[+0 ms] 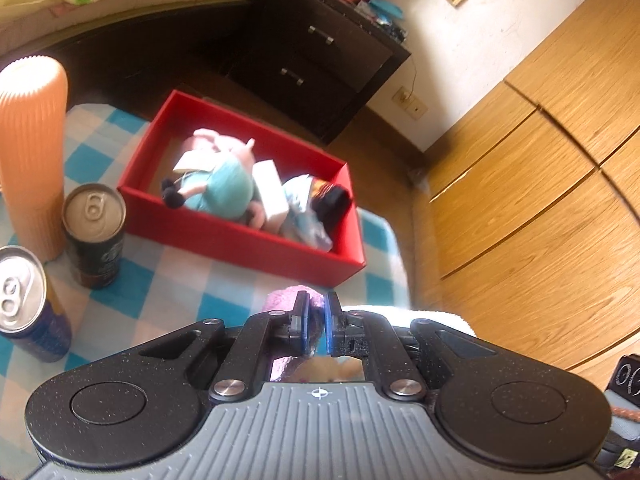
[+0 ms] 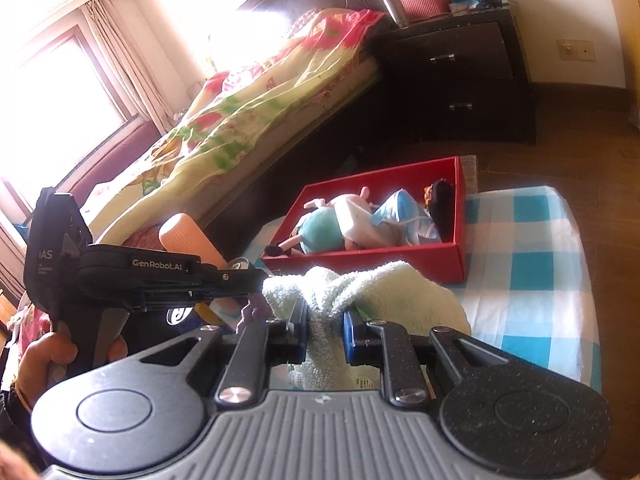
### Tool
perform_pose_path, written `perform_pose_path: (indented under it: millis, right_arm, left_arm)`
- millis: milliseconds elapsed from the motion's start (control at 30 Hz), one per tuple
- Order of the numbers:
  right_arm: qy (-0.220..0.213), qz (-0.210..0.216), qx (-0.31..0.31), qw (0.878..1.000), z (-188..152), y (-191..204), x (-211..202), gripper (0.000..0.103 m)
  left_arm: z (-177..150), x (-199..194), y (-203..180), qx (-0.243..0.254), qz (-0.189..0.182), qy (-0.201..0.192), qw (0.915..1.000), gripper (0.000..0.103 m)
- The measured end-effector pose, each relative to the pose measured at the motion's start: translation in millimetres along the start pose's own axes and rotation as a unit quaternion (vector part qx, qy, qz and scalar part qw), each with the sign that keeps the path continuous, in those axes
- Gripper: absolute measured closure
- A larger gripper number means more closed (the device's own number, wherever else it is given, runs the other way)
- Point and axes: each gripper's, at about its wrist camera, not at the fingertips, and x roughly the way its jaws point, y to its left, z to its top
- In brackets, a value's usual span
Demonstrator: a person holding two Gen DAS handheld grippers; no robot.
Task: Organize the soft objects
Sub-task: 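Lift the pink and white towels with both tools toward the red box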
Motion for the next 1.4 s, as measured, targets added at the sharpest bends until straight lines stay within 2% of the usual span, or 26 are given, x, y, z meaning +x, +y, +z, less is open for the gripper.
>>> perform_pose_path:
  millis: [233,500,933,1267,1400]
  right_arm:
    - [-0.015,-0.006,0.004,1.000,13,-3,0,0.103]
    - [-0.031,-0.013,-0.002,0.999,29,-1,4,0.103]
    - [-0.049,-0.034,-0.030,0.998,75,3,28,0.103]
    - [-0.037,-0.057,-0.051,0.996,101,5,59,0.103]
    - [-0.020,-0.070,-0.057,0.996,110,1,79,0.103]
  left_arm:
    - [12,-6,-11,0.002,-0.014,-0.021,0.9997,0.099]
    - [26,-7,-24,0.015,-0.003,-0.038,0.9991,0.099]
    - [61,7,-36,0.030,0.012,-0.058,0.9978,0.099]
    - [85,27,-42,0.054,0.048,-0.053,0.9960,0.099]
    - [94,43,-40,0.067,0.082,-0.037,0.9936,0.099]
